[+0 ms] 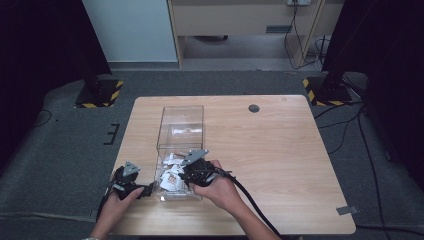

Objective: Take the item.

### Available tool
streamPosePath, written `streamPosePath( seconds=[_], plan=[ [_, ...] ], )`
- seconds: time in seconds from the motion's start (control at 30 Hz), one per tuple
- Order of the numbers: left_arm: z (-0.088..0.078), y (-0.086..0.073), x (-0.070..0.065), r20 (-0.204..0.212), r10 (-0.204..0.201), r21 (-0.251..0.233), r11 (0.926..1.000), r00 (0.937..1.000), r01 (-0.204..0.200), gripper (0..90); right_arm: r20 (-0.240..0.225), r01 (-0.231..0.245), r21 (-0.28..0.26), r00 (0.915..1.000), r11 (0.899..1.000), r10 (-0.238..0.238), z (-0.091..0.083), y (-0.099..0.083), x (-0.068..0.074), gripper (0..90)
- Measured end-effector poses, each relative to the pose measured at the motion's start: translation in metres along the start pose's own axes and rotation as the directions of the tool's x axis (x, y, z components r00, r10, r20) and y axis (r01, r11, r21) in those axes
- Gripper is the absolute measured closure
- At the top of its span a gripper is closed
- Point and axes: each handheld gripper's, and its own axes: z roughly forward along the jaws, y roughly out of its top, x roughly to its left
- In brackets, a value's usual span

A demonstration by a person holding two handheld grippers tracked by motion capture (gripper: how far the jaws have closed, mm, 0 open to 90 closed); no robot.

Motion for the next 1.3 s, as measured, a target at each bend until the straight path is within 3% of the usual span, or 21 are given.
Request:
streamPosePath(
  seconds=[0.2,0.37,0.83,1.3],
  plan=[
    [0.0,0.0,0.0,0.0,0.0,0.0,1.0,1.0,0.0,0.0,0.0,0.006,0.0,1.0,1.0,-0.006,-0.001,0.0,0.0,84.3],
    [0.0,0.0,0.0,0.0,0.0,0.0,1.0,1.0,0.0,0.0,-0.004,0.005,-0.022,1.0,1.0,-0.005,-0.006,0.0,-0.003,87.3],
    [0.0,0.0,0.0,0.0,0.0,0.0,1.0,1.0,0.0,0.0,-0.012,-0.008,-0.111,0.9999,0.994,0.007,-0.028,0.009,-0.007,88.1],
    [0.0,0.0,0.0,0.0,0.0,0.0,1.0,1.0,0.0,0.0,-0.002,-0.012,-0.153,0.9999,0.988,0.012,-0.045,0.016,-0.012,88.2]
  ],
)
